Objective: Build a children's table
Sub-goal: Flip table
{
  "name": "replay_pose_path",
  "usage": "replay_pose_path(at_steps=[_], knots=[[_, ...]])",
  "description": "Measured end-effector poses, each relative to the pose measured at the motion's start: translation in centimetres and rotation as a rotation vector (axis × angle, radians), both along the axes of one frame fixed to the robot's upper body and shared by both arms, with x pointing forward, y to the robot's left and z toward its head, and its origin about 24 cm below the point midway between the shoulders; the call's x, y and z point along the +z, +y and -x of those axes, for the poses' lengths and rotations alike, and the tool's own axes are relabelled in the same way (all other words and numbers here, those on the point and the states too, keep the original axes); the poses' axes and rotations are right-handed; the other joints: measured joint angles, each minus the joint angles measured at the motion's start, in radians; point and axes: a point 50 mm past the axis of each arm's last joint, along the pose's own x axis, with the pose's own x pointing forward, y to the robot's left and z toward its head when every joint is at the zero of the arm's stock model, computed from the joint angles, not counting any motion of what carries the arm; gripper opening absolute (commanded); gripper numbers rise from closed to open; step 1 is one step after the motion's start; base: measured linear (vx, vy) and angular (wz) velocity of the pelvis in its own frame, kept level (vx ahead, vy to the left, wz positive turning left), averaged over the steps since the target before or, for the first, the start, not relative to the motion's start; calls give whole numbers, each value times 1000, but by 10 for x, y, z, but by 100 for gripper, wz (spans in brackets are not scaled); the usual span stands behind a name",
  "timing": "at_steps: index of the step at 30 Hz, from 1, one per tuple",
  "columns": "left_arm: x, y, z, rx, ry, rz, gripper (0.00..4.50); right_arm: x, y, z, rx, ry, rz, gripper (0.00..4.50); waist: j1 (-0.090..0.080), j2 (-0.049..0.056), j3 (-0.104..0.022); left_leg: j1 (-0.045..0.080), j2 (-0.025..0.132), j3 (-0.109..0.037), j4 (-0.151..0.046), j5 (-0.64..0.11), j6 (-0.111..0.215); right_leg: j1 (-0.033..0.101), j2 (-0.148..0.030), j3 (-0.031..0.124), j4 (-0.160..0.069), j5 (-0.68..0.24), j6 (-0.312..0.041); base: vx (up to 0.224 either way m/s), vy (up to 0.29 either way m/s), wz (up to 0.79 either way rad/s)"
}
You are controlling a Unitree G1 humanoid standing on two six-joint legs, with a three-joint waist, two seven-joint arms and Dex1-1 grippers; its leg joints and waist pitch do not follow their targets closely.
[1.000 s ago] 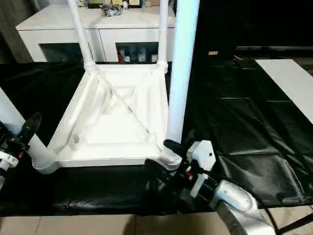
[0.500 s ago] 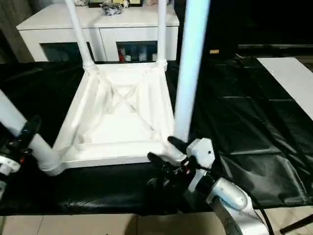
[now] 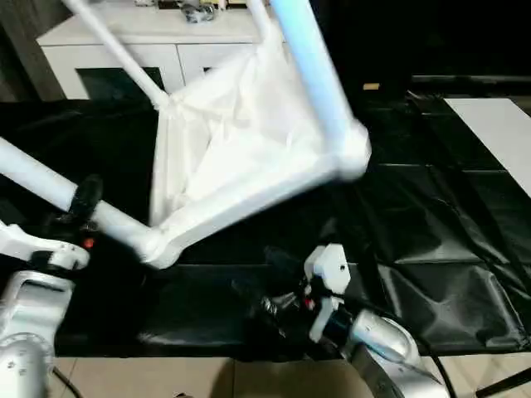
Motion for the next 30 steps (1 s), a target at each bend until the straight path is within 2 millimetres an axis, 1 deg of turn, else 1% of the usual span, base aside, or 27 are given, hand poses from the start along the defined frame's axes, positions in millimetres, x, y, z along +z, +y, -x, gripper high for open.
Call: replay_pose_path(at_steps=[2,4,7,9,11,15,18,20,24,27,30], knots=[[0,-3,-1,-6,2,0,216,0,0,-8,-75,8,-27,444,-1,0,0,-1,0,0,1,0,0,0,0,0,0,0,-1,0,0,0],[0,-5,-2,-10,1,-3,215,5,4,-15,-125,-1,-73,450,-1,1,0,-2,0,0,2,0,0,0,0,0,0,1,-1,0,0,0],[3,-6,-4,2,3,-11,215,13,8,-36,-261,16,-181,450,-11,2,0,-4,0,0,2,0,0,-2,0,0,0,1,-2,0,0,0],[3,-8,-5,-6,2,-9,215,16,10,-42,-294,26,-217,450,-11,2,0,-4,0,0,3,0,0,-2,-1,0,0,1,-2,0,0,0],[3,-9,-5,-6,1,-6,215,15,10,-47,-337,67,-268,450,-14,2,0,-6,0,0,3,0,0,-2,-1,0,0,1,-2,0,0,0],[4,-10,-6,-7,-4,-3,215,16,12,-61,-424,131,-354,450,-17,2,0,-11,0,0,5,2,1,-8,-1,0,3,2,-2,0,0,0],[4,-10,-7,-8,-4,-4,215,17,15,-73,-482,184,-405,450,-17,2,0,-12,0,0,5,3,1,-10,0,0,4,2,-3,0,0,0],[4,-12,-7,-12,-3,-7,215,18,14,-78,-499,195,-420,450,-15,2,0,-12,0,0,5,3,2,-10,-1,0,3,2,-2,0,0,0],[4,-12,-7,-11,-3,-8,215,20,18,-87,-497,218,-449,450,-17,2,0,-12,0,0,6,4,1,-10,-1,0,4,3,-2,0,0,0],[4,-12,-7,-13,-3,-13,215,24,27,-101,-518,241,-493,450,-18,2,0,-13,0,0,6,5,0,-12,0,0,6,4,-3,0,0,0],[4,-14,-8,-18,-4,-13,215,27,33,-106,-523,245,-514,450,-16,2,0,-14,0,0,6,6,0,-13,0,0,6,4,-3,0,0,0]])
